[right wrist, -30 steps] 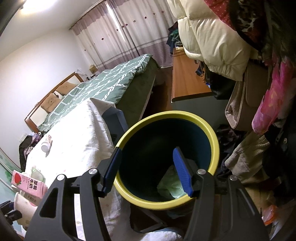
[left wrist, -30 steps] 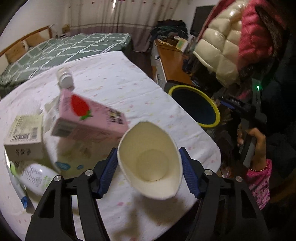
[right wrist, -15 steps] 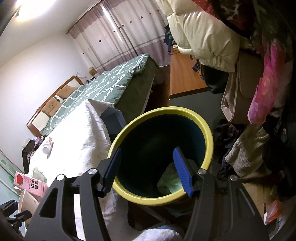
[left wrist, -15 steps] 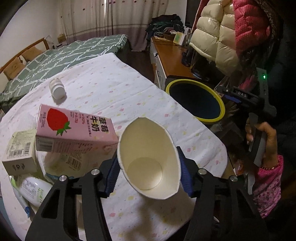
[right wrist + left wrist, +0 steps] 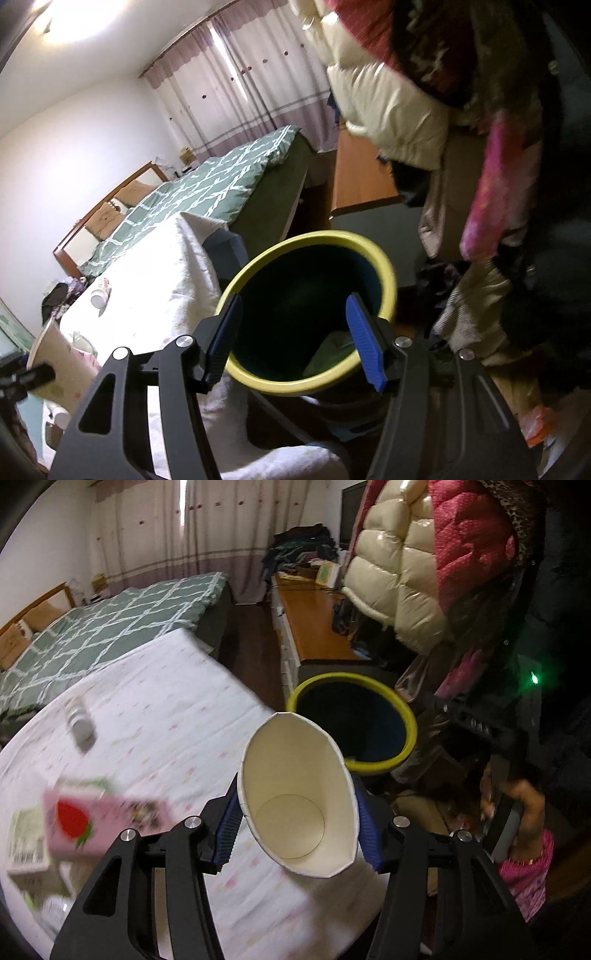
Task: Collect trash
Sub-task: 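Grasp the white paper cup with the left gripper and carry it to the bin, then open the left gripper to drop the paper cup into the yellow bin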
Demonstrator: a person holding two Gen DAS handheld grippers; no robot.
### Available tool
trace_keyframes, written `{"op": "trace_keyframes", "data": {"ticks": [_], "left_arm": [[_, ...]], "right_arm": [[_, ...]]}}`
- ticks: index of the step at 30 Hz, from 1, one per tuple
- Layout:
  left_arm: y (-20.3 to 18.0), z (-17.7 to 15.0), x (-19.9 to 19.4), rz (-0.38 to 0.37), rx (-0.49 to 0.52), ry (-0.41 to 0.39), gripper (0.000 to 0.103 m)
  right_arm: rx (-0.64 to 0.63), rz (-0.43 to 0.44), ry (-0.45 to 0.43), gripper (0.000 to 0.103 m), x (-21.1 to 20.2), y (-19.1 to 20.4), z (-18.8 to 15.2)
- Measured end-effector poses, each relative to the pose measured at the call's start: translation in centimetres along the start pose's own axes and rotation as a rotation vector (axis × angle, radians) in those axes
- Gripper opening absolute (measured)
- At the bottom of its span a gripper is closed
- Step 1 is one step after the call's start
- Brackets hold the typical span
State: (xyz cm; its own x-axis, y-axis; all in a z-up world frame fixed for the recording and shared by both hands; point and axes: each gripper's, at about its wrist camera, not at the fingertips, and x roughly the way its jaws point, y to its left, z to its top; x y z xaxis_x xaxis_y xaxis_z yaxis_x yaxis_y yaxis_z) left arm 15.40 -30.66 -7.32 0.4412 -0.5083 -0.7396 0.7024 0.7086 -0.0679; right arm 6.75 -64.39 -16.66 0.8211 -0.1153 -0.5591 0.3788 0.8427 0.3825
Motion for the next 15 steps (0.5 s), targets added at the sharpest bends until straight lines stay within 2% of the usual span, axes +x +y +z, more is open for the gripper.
{"op": "trace_keyframes", "data": {"ticks": [3, 7, 15], "left_arm": [[-1.9, 2.8, 2.1, -0.047, 0.032, -0.006, 0.054], [-3.9, 5.8, 5.5, -0.074, 0.048, -0.007, 0.054], [-7.0, 9.2, 12.6, -0.075, 0.066, 0.03, 0.054]], "right_arm": [[0.005, -0.022, -0.022, 0.058, -1.3, -1.0, -0.1], [0.013, -0.05, -0.038, 0.06, -2.6, -2.4, -0.2], [0.037, -0.079, -0.019, 0.06, -3.5, -5.0, -1.0]]}}
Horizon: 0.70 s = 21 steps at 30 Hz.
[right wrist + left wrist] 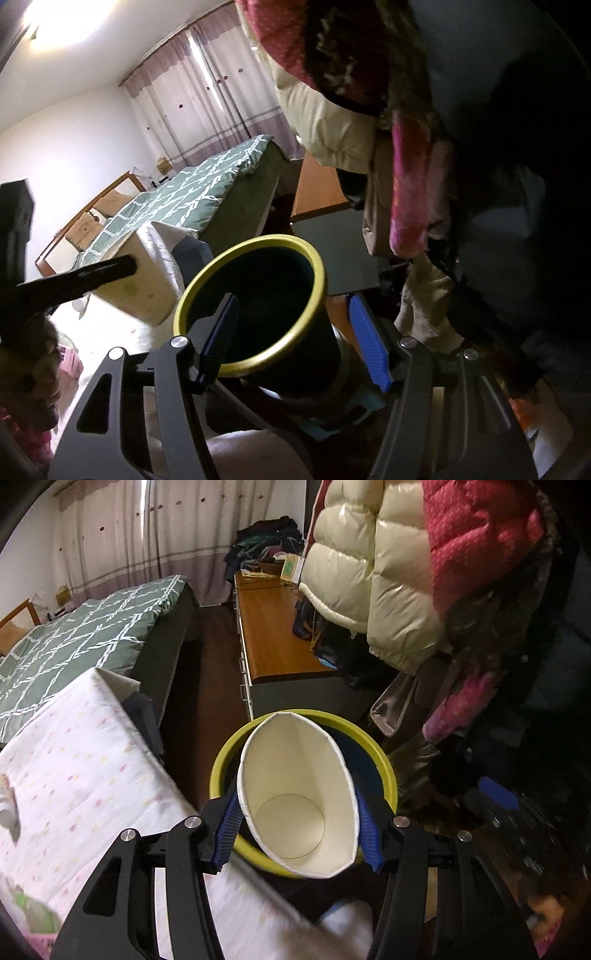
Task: Collect trash
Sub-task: 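Open the left gripper to drop the paper cup into the yellow bin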
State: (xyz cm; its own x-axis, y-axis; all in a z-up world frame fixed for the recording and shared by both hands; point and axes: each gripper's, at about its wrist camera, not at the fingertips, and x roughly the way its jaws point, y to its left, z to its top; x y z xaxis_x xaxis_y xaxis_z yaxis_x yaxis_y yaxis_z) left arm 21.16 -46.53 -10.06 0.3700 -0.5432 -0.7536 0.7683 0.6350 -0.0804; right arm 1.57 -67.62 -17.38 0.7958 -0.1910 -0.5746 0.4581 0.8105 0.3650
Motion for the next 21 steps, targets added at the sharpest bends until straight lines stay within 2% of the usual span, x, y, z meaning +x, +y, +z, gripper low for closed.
{"op": "trace_keyframes", "data": {"ticks": [2, 5, 7, 8, 11, 15, 21], "left_arm": [[-0.4, 0.6, 1.6, -0.005, -0.002, 0.015, 0.055], [-0.7, 1.2, 3.5, 0.004, -0.012, 0.032, 0.061], [-0.8, 1.4, 4.3, 0.013, -0.019, 0.036, 0.07], [-0.9, 1.4, 4.3, 0.015, -0.022, 0.032, 0.074], [-0.9, 1.3, 3.6, 0.018, -0.034, 0.015, 0.078], [-0.6, 0.2, 0.5, 0.047, -0.044, -0.032, 0.085], [0.8, -3.7, -7.7, 0.1, -0.081, -0.136, 0.092]], "right_arm": [[0.01, -0.004, 0.005, 0.06, -0.1, -0.6, -0.2], [0.024, -0.009, 0.012, 0.06, 0.0, -1.2, -0.3], [0.031, -0.011, 0.015, 0.061, 0.1, -1.4, -0.4], [0.034, -0.012, 0.016, 0.061, 0.1, -1.6, -0.4], [0.037, -0.01, 0.018, 0.061, 0.0, -1.7, -0.4], [0.031, 0.0, 0.019, 0.062, -0.1, -1.3, -0.4], [-0.003, 0.039, 0.041, 0.064, 0.4, 0.9, -1.0]]}}
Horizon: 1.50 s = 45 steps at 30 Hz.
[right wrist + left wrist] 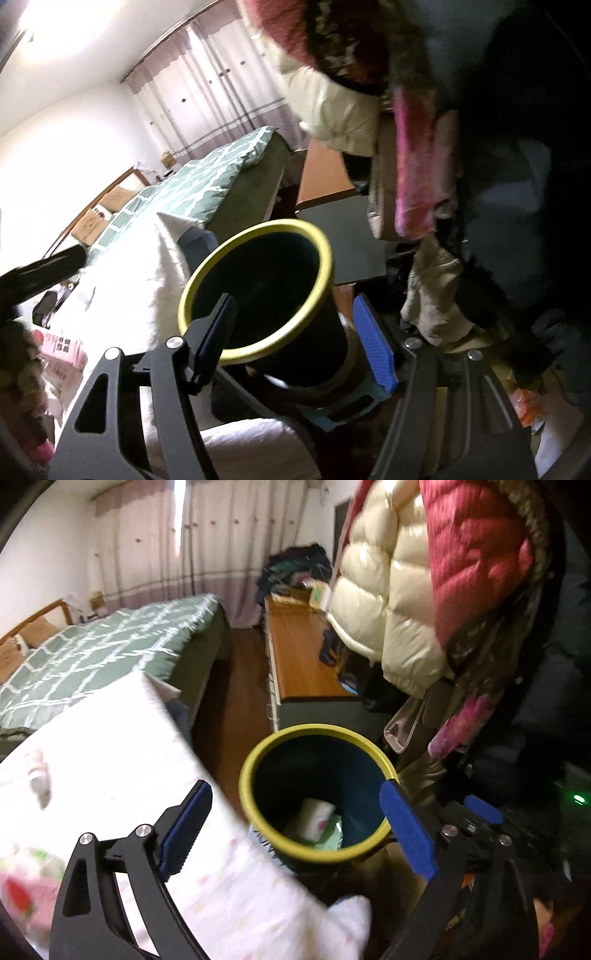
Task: Collect trash
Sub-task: 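Open the left gripper to drop the paper cup into the yellow bin, then grasp the brown square lid with the right gripper and lift it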
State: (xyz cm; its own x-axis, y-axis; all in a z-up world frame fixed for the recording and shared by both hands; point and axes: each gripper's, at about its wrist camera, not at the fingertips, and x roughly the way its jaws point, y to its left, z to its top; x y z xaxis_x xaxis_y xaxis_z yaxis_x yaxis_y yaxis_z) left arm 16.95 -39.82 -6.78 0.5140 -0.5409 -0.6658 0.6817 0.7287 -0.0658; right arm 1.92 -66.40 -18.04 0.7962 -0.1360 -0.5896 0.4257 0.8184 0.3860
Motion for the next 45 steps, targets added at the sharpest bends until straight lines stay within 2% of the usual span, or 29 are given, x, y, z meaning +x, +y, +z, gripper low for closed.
{"op": "trace_keyframes", "data": {"ticks": [9, 17, 22, 30, 34, 41, 45], "left_arm": [[6.8, -5.1, -13.4, 0.133, -0.093, -0.131, 0.095], [14.9, -11.1, -23.1, 0.349, -0.244, -0.216, 0.097], [19.1, -15.6, -28.6, 0.475, -0.327, -0.264, 0.097], [22.6, -20.2, -33.1, 0.568, -0.416, -0.286, 0.097], [23.8, -21.4, -33.8, 0.588, -0.451, -0.281, 0.097], [23.4, -21.5, -34.6, 0.637, -0.441, -0.299, 0.097], [23.5, -22.0, -35.9, 0.655, -0.45, -0.318, 0.097]], "right_arm": [[-0.111, 0.082, 0.029, 0.064, 0.3, 6.3, -1.5], [-0.244, 0.168, 0.064, 0.065, 0.1, 13.5, -3.6], [-0.338, 0.261, 0.117, 0.065, 0.3, 19.0, -5.6], [-0.49, 0.472, 0.25, 0.065, 0.6, 28.1, -10.9], [-0.55, 0.576, 0.319, 0.065, 0.3, 32.4, -13.5], [-0.697, 0.751, 0.361, 0.065, -2.4, 39.2, -18.2], [-0.778, 0.774, 0.384, 0.065, -2.4, 42.0, -20.9]]}}
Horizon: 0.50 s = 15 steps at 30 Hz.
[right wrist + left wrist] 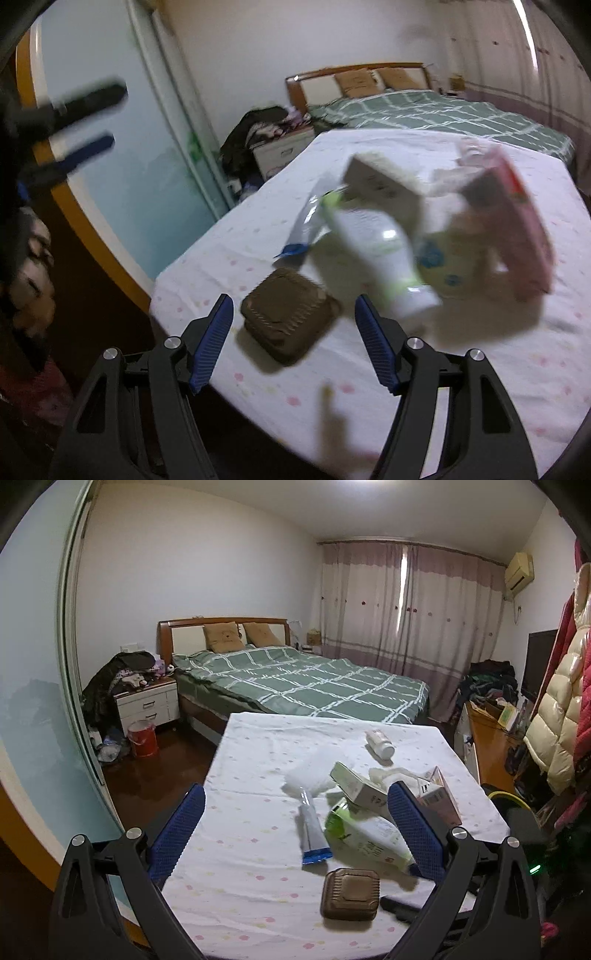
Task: Collect trash
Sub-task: 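Grasp the brown square lid with the right gripper and lift it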
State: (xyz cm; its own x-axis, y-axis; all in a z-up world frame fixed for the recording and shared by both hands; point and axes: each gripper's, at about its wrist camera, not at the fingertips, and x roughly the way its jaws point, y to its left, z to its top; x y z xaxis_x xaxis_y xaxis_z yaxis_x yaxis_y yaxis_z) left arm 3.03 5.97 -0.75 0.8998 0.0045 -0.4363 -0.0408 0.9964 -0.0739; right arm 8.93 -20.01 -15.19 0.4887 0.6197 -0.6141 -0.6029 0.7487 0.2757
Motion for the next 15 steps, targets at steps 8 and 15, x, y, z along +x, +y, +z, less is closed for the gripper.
{"op": "trace_keyframes", "data": {"ticks": [8, 15], "left_arm": [[1.4, -0.3, -0.4, 0.01, -0.016, -0.003, 0.098], [1.9, -0.8, 0.5, 0.001, -0.029, 0.017, 0.098]], "right_arm": [[-0.053, -0.06, 0.036, 0.073, 4.3, 1.2, 0.1], [-0.077, -0.101, 0.071, 0.076, 6.4, 1.3, 0.1]]}}
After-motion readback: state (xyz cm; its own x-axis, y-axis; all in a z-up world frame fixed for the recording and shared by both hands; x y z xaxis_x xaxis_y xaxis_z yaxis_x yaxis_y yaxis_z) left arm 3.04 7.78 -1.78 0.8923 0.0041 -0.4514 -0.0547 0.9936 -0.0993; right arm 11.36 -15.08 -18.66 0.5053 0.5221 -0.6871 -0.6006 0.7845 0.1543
